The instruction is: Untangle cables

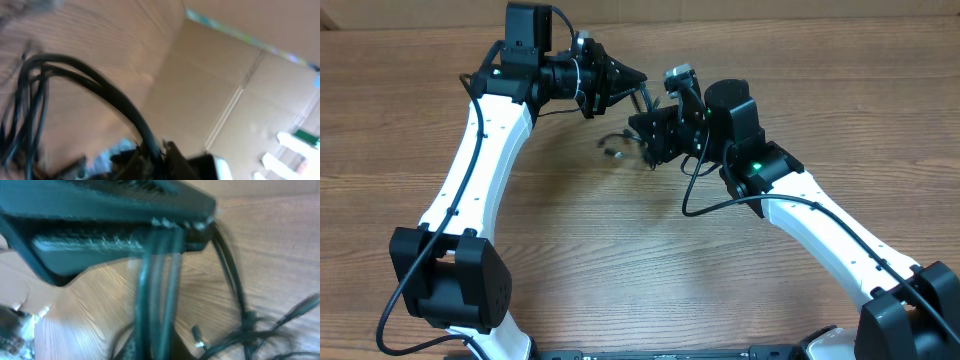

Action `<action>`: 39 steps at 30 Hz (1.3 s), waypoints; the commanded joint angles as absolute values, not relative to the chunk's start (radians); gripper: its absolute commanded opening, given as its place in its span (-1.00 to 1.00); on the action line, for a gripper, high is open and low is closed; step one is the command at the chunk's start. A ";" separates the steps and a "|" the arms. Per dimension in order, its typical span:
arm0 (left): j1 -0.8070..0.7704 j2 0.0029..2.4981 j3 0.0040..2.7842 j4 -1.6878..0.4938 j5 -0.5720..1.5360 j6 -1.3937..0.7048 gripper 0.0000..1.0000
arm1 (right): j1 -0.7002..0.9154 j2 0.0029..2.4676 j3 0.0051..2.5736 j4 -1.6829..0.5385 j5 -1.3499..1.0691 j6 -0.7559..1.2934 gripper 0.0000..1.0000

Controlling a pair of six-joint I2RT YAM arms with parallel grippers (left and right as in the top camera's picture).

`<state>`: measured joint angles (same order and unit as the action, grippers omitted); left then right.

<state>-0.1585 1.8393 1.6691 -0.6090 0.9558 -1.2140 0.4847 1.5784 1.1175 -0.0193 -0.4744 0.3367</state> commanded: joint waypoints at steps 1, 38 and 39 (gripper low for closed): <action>-0.145 1.831 1.699 -0.638 0.654 -1.051 -0.25 | 0.467 1.570 1.127 0.005 -0.472 0.508 -0.92; -0.271 1.965 1.677 -0.748 1.063 -0.494 -0.03 | 0.274 1.517 1.128 0.002 -0.698 0.755 -0.92; -0.263 1.965 1.677 -0.748 1.063 -0.494 -0.03 | 0.273 1.517 1.128 0.002 -0.698 0.755 -0.92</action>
<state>-0.2749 1.9388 1.6752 -0.7441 1.0882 -0.4686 0.2638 1.5513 1.1164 -0.0158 -0.6609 0.7551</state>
